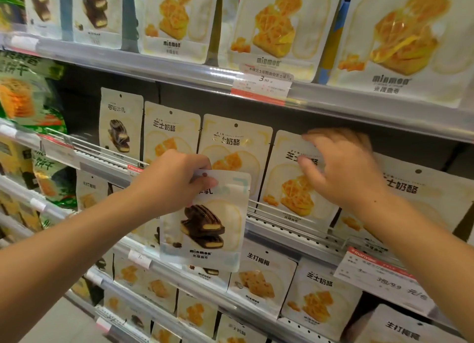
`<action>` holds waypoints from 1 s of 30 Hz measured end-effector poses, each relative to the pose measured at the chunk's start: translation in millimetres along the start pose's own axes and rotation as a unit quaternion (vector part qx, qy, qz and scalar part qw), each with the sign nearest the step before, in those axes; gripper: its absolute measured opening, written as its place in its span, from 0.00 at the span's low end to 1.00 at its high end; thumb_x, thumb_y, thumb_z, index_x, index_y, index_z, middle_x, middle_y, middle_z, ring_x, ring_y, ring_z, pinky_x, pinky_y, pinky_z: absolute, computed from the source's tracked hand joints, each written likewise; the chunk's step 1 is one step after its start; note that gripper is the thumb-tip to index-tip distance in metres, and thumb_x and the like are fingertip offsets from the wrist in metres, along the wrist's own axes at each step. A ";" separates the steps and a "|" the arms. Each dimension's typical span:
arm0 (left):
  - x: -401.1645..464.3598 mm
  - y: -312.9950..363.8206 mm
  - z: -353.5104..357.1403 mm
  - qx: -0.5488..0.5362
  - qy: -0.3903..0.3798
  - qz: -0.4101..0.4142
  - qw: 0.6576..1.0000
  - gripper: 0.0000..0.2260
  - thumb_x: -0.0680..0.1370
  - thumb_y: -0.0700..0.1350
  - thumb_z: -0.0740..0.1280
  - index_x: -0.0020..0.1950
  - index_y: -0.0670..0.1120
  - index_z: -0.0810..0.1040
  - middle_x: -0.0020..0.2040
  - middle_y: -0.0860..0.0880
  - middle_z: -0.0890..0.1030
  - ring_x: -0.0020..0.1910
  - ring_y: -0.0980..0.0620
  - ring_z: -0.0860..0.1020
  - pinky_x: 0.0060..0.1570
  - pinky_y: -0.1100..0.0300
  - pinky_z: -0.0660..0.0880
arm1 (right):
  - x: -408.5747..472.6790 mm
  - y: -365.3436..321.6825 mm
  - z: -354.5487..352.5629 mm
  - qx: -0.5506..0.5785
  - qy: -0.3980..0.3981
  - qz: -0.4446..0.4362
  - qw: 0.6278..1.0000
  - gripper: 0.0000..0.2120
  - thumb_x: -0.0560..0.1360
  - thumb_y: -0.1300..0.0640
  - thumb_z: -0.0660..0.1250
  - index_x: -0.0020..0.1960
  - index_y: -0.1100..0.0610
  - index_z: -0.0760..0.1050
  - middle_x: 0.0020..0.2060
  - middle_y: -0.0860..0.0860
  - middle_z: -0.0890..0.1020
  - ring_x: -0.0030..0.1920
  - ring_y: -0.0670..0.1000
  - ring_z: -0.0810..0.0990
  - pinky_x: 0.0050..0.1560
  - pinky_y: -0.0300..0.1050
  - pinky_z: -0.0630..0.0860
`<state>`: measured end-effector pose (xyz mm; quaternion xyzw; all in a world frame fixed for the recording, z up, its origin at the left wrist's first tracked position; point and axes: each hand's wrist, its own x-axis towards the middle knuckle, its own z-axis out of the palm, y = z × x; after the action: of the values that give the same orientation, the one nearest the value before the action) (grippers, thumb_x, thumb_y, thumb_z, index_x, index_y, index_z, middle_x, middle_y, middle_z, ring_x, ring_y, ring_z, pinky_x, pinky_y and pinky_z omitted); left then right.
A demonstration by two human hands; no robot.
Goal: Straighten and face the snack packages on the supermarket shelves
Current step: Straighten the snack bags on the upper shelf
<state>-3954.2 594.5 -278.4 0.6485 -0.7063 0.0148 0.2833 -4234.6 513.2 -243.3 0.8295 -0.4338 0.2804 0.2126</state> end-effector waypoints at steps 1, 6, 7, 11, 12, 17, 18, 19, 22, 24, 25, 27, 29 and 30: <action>-1.6 0.8 -0.3 0.002 -0.001 0.002 1.000 0.08 0.77 0.53 0.68 0.49 0.50 0.79 0.36 0.52 0.82 0.32 0.56 0.80 0.38 0.51 0.82 | -1.8 -15.0 0.0 0.057 0.007 -0.036 0.998 0.20 0.78 0.43 0.59 0.66 0.50 0.72 0.62 0.47 0.78 0.65 0.51 0.72 0.67 0.56 0.64; -23.4 -14.2 -18.1 -0.067 0.034 -0.046 0.996 0.05 0.76 0.53 0.68 0.41 0.57 0.75 0.33 0.54 0.80 0.28 0.60 0.81 0.24 0.69 0.73 | 3.5 -97.0 22.3 0.346 -0.143 -0.097 0.922 0.26 0.73 0.37 0.63 0.68 0.41 0.64 0.54 0.32 0.73 0.53 0.32 0.74 0.47 0.31 0.76; -32.1 -21.2 -23.6 -0.083 0.048 -0.055 0.994 0.05 0.76 0.53 0.69 0.41 0.57 0.75 0.33 0.54 0.81 0.28 0.60 0.81 0.23 0.71 0.71 | 6.8 -111.4 30.8 0.399 -0.173 -0.081 0.897 0.26 0.72 0.38 0.65 0.67 0.41 0.65 0.53 0.34 0.76 0.52 0.34 0.76 0.46 0.33 0.79; -67.5 -59.9 -50.2 -0.067 0.077 -0.082 0.991 0.05 0.76 0.51 0.69 0.41 0.55 0.76 0.35 0.54 0.80 0.28 0.59 0.81 0.31 0.61 0.79 | 21.0 -170.6 64.6 0.511 -0.218 -0.058 0.829 0.13 0.75 0.52 0.70 0.59 0.50 0.78 0.47 0.49 0.85 0.48 0.49 0.84 0.48 0.56 0.81; -74.5 -73.2 -56.9 -0.060 0.084 -0.095 0.990 0.04 0.76 0.51 0.70 0.43 0.53 0.77 0.37 0.54 0.80 0.30 0.58 0.81 0.34 0.58 0.80 | 25.1 -187.8 71.4 0.530 -0.217 -0.054 0.818 0.11 0.75 0.55 0.70 0.58 0.51 0.79 0.47 0.50 0.85 0.48 0.50 0.84 0.49 0.58 0.81; -117.7 -161.3 -76.1 0.011 0.211 -0.154 0.965 0.25 0.72 0.54 0.73 0.66 0.52 0.70 0.54 0.57 0.70 0.50 0.58 0.73 0.47 0.66 0.74 | 58.3 -276.1 103.8 0.562 -0.190 -0.025 0.805 0.06 0.74 0.56 0.71 0.51 0.53 0.81 0.43 0.52 0.86 0.45 0.53 0.85 0.46 0.59 0.82; -130.7 -182.8 -76.4 -0.006 0.229 -0.178 0.957 0.31 0.71 0.56 0.73 0.70 0.51 0.66 0.57 0.56 0.67 0.52 0.57 0.71 0.50 0.66 0.73 | 66.2 -292.3 111.0 0.566 -0.187 -0.015 0.803 0.05 0.74 0.56 0.71 0.49 0.51 0.81 0.42 0.51 0.86 0.44 0.52 0.85 0.45 0.58 0.82; -143.6 -204.9 -75.9 -0.037 0.236 -0.213 0.947 0.36 0.70 0.57 0.73 0.73 0.51 0.61 0.61 0.54 0.65 0.56 0.55 0.71 0.55 0.62 0.73 | 74.3 -308.8 117.9 0.564 -0.185 -0.009 0.805 0.03 0.74 0.55 0.71 0.48 0.49 0.81 0.41 0.48 0.86 0.43 0.49 0.85 0.43 0.55 0.83; -172.1 -268.2 -73.2 -0.164 0.198 -0.325 0.910 0.43 0.67 0.60 0.75 0.75 0.57 0.53 0.66 0.47 0.66 0.62 0.47 0.72 0.63 0.47 0.73 | 96.3 -356.9 133.9 0.569 -0.178 0.024 0.803 0.02 0.74 0.53 0.71 0.47 0.49 0.81 0.42 0.49 0.86 0.43 0.50 0.85 0.43 0.56 0.83; -178.5 -299.9 -72.8 -0.230 0.136 -0.336 0.903 0.37 0.67 0.61 0.74 0.71 0.57 0.62 0.59 0.54 0.75 0.57 0.55 0.76 0.56 0.53 0.77 | 112.0 -384.1 141.7 0.574 -0.163 0.050 0.801 0.13 0.73 0.50 0.71 0.50 0.60 0.79 0.46 0.61 0.83 0.47 0.61 0.83 0.44 0.65 0.80; -177.9 -313.8 -73.5 -0.242 0.119 -0.325 0.906 0.29 0.68 0.61 0.74 0.65 0.59 0.68 0.55 0.58 0.77 0.54 0.58 0.77 0.53 0.55 0.78 | 121.1 -395.4 144.8 0.575 -0.157 0.059 0.801 0.18 0.73 0.49 0.70 0.52 0.64 0.76 0.48 0.65 0.82 0.49 0.66 0.81 0.45 0.68 0.79; -169.8 -338.8 -79.1 -0.237 0.125 -0.308 0.913 0.17 0.70 0.60 0.73 0.55 0.60 0.74 0.50 0.59 0.80 0.50 0.58 0.79 0.51 0.54 0.79 | 140.5 -413.0 148.8 0.589 -0.135 0.062 0.794 0.17 0.74 0.50 0.70 0.53 0.63 0.77 0.48 0.62 0.83 0.49 0.63 0.82 0.46 0.65 0.80; -155.2 -358.8 -88.6 -0.236 0.143 -0.296 0.914 0.13 0.71 0.57 0.73 0.52 0.58 0.76 0.47 0.58 0.81 0.47 0.58 0.80 0.49 0.53 0.80 | 158.7 -425.9 151.9 0.610 -0.115 0.060 0.782 0.07 0.75 0.54 0.70 0.52 0.54 0.80 0.45 0.51 0.86 0.47 0.52 0.85 0.46 0.55 0.83; -146.5 -366.9 -93.4 -0.245 0.144 -0.287 0.915 0.12 0.71 0.56 0.73 0.52 0.58 0.77 0.46 0.58 0.82 0.46 0.61 0.80 0.47 0.55 0.80 | 166.8 -430.7 153.2 0.616 -0.107 0.061 0.778 0.05 0.75 0.55 0.70 0.51 0.52 0.80 0.45 0.48 0.86 0.47 0.49 0.85 0.46 0.52 0.83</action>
<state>-3579.6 705.6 -388.6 0.7245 -0.4226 -0.1476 0.5241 -3752.5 551.4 -297.3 0.7798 -0.2388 0.4098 -0.4086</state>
